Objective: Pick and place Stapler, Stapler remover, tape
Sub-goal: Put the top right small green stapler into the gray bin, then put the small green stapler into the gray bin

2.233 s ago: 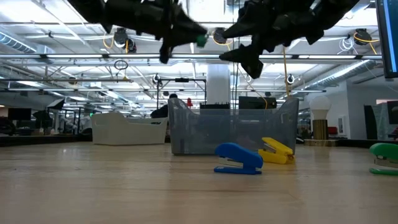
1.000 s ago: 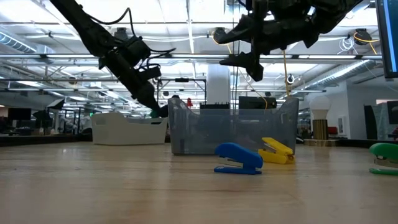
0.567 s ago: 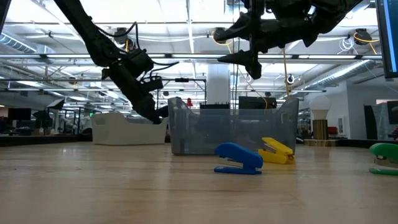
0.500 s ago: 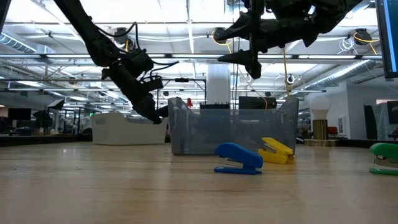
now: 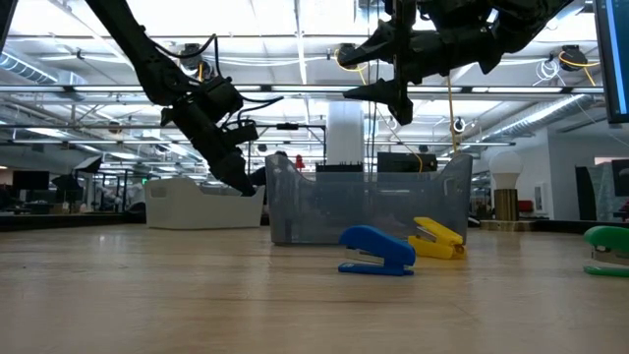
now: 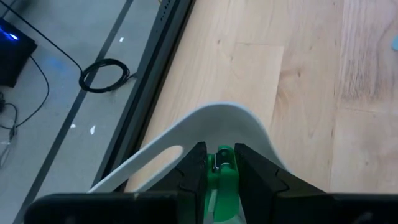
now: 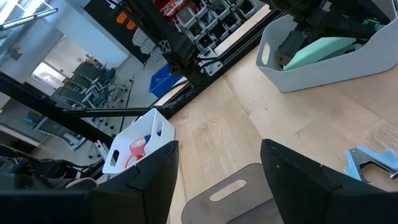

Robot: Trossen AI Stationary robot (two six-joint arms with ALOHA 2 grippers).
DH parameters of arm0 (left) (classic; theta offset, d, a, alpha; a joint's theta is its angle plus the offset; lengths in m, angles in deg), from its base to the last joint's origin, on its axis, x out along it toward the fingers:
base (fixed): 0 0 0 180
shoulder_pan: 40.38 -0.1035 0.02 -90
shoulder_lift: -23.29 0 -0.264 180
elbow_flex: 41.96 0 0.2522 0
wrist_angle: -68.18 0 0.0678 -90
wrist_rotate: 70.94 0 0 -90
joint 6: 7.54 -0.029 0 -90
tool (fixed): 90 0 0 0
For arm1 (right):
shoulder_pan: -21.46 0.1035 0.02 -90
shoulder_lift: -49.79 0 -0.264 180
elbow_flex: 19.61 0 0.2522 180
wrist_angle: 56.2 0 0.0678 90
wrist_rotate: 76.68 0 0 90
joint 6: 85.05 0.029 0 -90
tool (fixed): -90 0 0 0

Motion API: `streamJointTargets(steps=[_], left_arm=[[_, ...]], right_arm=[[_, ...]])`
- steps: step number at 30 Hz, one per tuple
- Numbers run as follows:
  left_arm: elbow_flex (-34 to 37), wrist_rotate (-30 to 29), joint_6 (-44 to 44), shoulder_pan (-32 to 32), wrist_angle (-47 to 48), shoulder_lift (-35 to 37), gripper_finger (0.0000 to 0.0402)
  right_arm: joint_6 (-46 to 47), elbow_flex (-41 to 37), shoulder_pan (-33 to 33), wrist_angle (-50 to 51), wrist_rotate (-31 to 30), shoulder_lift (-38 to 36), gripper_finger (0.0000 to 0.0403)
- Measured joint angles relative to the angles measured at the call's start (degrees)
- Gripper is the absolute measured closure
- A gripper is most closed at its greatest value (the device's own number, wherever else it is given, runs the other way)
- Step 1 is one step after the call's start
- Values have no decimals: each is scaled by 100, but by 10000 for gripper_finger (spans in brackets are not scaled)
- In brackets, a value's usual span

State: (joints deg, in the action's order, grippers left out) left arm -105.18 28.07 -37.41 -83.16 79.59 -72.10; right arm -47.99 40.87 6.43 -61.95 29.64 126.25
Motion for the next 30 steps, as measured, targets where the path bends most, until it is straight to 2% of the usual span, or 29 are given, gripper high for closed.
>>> streamJointTargets(steps=[4,14,20,25,30], left_arm=[[0,-2,2,0,-2,0,324],[2,-9,3,0,-213,43,243],[4,-45,88,14,-762,402,228],[4,-43,881,97,-1002,1021,233],[4,-37,2344,231,-1152,1674,231]], right_arm=[[1,0,0,1,2,0,181],[2,0,0,2,4,0,181],[-211,0,-4,4,-126,0,187],[-1207,0,-227,5,-998,0,193],[-1609,7,-892,687,-1176,0,203]])
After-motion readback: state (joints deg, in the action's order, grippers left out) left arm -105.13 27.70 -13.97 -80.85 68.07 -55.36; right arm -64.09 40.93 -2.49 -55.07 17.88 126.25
